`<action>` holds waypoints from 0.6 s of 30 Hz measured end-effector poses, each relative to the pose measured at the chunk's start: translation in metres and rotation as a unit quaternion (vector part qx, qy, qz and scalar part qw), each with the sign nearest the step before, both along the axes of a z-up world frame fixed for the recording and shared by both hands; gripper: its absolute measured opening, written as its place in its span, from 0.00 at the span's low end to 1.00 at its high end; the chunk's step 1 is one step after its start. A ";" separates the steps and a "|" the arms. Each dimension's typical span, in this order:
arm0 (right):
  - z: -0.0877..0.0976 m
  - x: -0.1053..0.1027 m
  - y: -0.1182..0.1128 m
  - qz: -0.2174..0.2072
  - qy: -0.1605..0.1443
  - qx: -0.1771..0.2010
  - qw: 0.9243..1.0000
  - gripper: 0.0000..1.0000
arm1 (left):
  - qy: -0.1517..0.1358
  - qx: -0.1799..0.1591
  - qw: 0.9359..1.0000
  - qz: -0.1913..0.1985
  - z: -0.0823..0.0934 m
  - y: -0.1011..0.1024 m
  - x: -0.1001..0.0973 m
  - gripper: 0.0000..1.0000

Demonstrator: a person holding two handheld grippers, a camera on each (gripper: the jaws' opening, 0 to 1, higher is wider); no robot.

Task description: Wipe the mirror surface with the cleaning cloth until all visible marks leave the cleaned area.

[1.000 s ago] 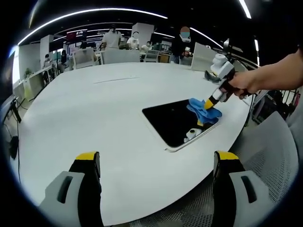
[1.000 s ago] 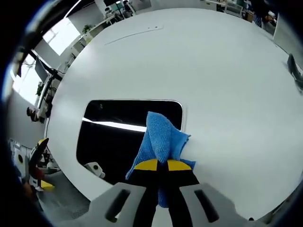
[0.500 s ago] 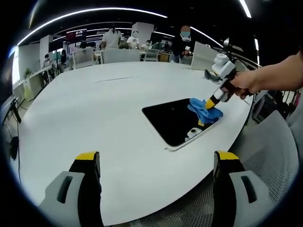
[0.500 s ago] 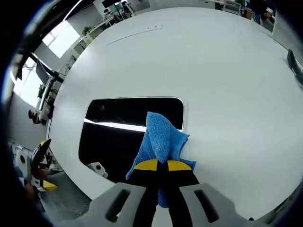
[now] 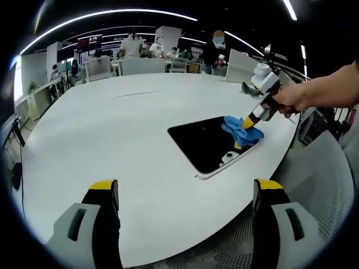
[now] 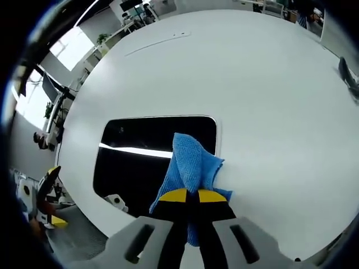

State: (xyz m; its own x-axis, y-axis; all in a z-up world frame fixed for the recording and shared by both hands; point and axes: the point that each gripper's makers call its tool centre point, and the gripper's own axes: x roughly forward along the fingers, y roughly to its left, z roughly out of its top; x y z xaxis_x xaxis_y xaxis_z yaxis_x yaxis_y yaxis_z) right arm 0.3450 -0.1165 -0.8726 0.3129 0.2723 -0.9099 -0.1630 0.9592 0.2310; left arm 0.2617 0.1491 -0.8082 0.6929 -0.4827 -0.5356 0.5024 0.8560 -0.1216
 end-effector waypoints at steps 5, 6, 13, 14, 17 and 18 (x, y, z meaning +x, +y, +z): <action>0.000 -0.009 0.004 0.004 0.006 -0.001 1.000 0.00 | -0.001 -0.001 1.000 -0.001 0.000 0.000 0.000 0.99; 0.000 -0.010 0.004 0.005 0.006 -0.001 1.000 0.00 | -0.001 0.000 1.000 -0.002 0.000 0.000 0.000 0.99; 0.001 -0.019 0.006 0.003 0.012 0.003 1.000 0.00 | -0.002 -0.002 1.000 -0.001 0.001 0.000 0.000 0.99; 0.001 -0.020 0.006 0.004 0.013 0.003 1.000 0.00 | -0.003 -0.002 1.000 -0.002 0.001 0.000 0.000 0.99; 0.001 -0.022 0.007 0.003 0.015 0.004 1.000 0.00 | -0.004 -0.002 1.000 -0.001 0.001 0.000 0.001 0.99; 0.001 -0.024 0.007 0.004 0.016 0.004 1.000 0.00 | -0.004 -0.002 1.000 -0.001 0.001 0.000 0.001 0.99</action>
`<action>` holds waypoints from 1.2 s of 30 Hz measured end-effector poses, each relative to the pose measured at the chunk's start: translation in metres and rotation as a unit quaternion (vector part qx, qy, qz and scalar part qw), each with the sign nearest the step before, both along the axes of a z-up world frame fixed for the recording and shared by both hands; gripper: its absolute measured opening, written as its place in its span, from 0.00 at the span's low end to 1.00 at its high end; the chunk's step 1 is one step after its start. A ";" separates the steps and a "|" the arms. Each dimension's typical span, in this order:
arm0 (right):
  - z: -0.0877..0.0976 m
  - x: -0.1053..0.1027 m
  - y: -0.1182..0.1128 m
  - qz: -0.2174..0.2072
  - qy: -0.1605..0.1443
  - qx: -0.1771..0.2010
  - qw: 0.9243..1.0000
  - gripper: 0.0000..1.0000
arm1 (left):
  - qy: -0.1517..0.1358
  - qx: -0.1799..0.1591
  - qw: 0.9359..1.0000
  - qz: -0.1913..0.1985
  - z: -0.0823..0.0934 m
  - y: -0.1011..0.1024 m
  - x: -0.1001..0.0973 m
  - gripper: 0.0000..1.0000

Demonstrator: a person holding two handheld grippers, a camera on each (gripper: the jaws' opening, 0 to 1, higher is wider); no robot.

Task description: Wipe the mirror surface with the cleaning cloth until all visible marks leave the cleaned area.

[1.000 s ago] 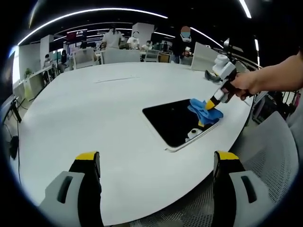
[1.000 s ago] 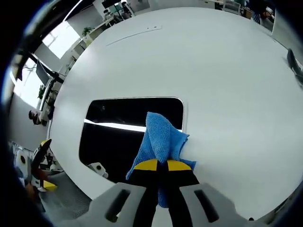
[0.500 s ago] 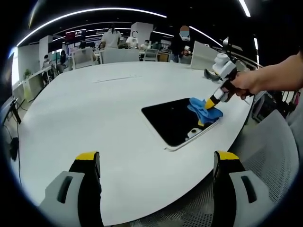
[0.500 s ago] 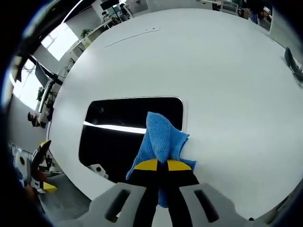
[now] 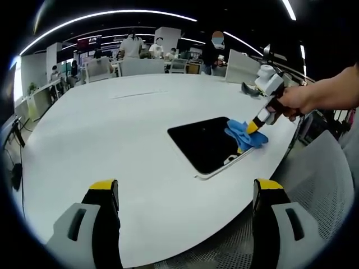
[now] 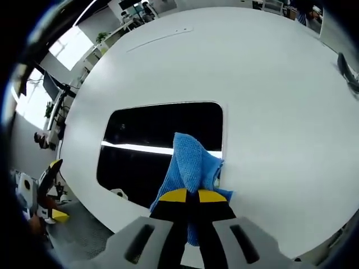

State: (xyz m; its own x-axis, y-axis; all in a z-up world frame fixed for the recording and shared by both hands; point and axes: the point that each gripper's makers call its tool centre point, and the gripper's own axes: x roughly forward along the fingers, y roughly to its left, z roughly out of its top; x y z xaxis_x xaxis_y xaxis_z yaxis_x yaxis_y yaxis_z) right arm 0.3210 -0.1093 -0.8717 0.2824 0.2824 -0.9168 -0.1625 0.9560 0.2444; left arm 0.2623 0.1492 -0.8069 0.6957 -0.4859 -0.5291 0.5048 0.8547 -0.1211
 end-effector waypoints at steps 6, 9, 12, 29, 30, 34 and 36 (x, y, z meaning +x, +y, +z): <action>0.002 -0.005 0.000 -0.009 0.005 0.007 1.000 0.00 | 0.001 0.001 1.000 -0.001 0.000 0.000 0.000 0.99; 0.000 -0.007 -0.001 -0.013 0.009 0.010 1.000 0.00 | 0.001 0.001 1.000 -0.001 0.000 0.000 0.000 0.99; -0.001 -0.009 -0.001 -0.014 0.010 0.011 1.000 0.00 | -0.002 -0.001 1.000 0.001 0.000 0.000 0.000 0.99; 0.000 -0.012 0.000 -0.022 0.015 0.002 1.000 0.00 | -0.002 -0.005 1.000 0.003 0.001 0.000 0.001 0.99; 0.000 -0.012 0.000 -0.024 0.015 0.000 1.000 0.00 | -0.003 -0.005 1.000 0.003 0.001 0.000 0.001 0.99; -0.002 -0.009 0.002 -0.035 0.011 0.003 0.999 0.00 | -0.003 -0.006 1.000 0.003 0.002 0.000 0.001 0.99; -0.001 -0.008 0.005 -0.033 0.006 -0.002 0.999 0.00 | -0.003 -0.006 1.000 0.004 0.002 0.001 0.001 0.99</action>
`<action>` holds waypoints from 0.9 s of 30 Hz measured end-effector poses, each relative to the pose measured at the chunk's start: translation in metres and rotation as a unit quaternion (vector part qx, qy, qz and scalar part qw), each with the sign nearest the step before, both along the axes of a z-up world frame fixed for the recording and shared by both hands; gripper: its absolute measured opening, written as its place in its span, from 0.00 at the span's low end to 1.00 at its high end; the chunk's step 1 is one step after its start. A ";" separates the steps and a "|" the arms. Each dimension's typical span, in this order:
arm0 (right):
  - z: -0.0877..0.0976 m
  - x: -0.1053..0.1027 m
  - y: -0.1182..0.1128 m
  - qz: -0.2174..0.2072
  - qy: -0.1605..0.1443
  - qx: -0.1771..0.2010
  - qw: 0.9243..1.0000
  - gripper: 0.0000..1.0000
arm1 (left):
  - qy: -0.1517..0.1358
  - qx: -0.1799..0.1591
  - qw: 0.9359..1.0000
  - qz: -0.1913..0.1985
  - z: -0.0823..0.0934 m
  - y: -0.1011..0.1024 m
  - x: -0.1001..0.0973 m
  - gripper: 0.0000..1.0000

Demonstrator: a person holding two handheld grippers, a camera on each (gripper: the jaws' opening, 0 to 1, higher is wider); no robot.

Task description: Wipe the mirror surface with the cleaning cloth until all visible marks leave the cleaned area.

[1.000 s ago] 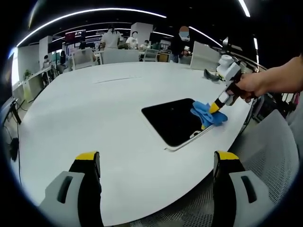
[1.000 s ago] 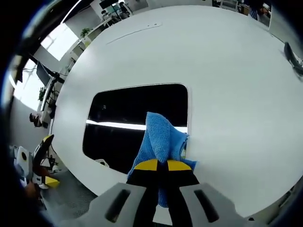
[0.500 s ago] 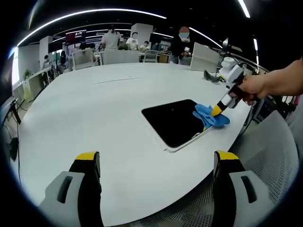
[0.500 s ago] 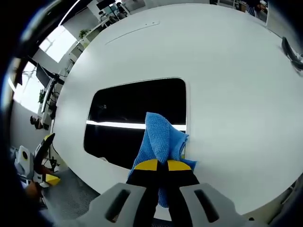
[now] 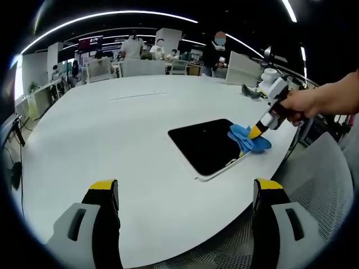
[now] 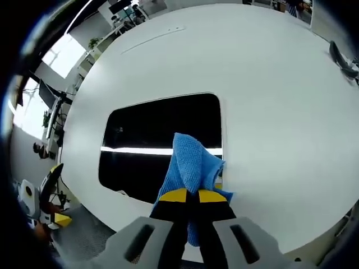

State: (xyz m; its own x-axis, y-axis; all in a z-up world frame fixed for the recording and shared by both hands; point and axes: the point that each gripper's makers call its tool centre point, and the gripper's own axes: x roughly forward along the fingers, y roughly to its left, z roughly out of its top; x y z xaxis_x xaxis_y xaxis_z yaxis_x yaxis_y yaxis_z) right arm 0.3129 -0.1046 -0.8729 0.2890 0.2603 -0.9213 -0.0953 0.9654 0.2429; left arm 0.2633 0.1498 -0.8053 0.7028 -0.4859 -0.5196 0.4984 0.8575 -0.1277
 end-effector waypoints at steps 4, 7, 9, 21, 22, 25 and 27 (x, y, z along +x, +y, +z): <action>0.001 -0.002 0.010 0.009 0.003 0.004 1.000 0.00 | 0.000 -0.001 1.000 0.000 0.000 0.000 0.000 0.99; 0.001 -0.001 0.016 0.018 0.000 -0.001 1.000 0.00 | 0.000 -0.001 1.000 0.000 0.000 0.000 0.000 0.99; 0.000 0.000 0.020 0.020 0.000 0.000 1.000 0.00 | 0.000 -0.001 1.000 0.000 0.000 0.000 0.000 0.99; 0.003 -0.001 0.038 0.039 -0.003 0.003 0.999 0.00 | 0.000 -0.003 1.000 0.004 0.000 0.001 0.001 0.99; 0.003 -0.001 0.039 0.039 -0.004 0.003 0.999 0.00 | 0.001 -0.003 1.000 0.003 0.000 0.001 0.001 0.99; 0.003 0.000 0.043 0.041 -0.007 0.003 0.999 0.00 | 0.002 -0.001 1.000 -0.001 -0.001 0.000 0.000 0.99; 0.002 0.002 0.046 0.042 -0.007 0.005 0.999 0.00 | 0.002 -0.001 1.000 0.000 -0.001 0.001 0.000 0.99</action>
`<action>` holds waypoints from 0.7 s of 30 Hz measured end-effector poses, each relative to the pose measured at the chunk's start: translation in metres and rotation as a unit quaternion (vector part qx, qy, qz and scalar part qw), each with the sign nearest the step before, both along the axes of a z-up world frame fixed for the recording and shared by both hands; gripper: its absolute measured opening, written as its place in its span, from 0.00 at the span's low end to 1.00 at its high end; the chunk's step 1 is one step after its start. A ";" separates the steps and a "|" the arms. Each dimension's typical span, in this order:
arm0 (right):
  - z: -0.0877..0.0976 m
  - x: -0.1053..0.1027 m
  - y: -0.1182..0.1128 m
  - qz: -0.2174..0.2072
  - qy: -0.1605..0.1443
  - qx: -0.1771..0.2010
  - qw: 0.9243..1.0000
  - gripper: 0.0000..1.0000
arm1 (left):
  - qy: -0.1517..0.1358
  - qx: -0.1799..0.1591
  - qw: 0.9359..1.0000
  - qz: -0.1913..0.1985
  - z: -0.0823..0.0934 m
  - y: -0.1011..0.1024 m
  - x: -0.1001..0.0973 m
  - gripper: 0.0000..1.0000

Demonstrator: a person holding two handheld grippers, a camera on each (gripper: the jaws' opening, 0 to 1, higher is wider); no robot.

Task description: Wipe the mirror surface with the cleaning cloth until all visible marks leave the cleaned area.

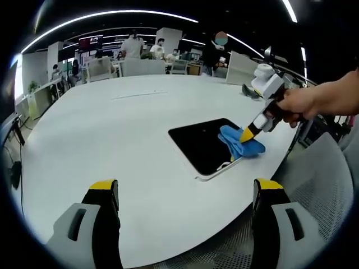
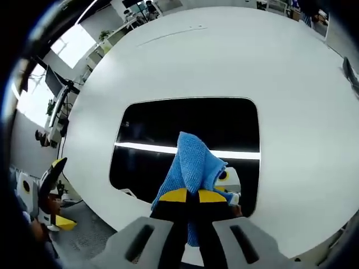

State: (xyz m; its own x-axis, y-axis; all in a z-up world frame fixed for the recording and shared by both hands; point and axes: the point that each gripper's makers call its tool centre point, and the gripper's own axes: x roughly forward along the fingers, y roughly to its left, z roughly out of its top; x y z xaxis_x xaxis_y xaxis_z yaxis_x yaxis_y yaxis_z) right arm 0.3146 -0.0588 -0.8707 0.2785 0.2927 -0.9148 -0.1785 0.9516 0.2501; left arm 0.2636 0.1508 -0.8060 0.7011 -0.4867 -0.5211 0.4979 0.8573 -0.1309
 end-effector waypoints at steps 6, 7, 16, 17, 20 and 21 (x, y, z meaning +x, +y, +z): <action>0.000 0.001 0.011 0.006 -0.001 0.001 1.000 0.00 | 0.000 -0.001 1.000 -0.002 0.000 -0.001 0.000 0.99; 0.000 0.001 0.013 0.006 -0.001 0.002 1.000 0.00 | 0.001 -0.001 1.000 -0.002 0.000 -0.001 0.000 0.99; 0.001 0.000 0.031 0.019 -0.001 0.006 1.000 0.00 | 0.002 0.000 1.000 -0.003 -0.001 -0.001 -0.001 0.99; 0.002 0.000 0.034 0.021 -0.001 0.006 1.000 0.00 | 0.002 0.001 1.000 -0.003 -0.001 -0.001 -0.001 0.99; 0.002 -0.001 0.040 0.027 -0.002 0.007 1.000 0.00 | 0.002 0.001 1.000 -0.004 -0.001 -0.001 -0.001 0.99; 0.002 -0.001 0.041 0.028 -0.002 0.007 1.000 0.00 | 0.002 0.001 1.000 -0.004 -0.001 -0.001 -0.001 0.99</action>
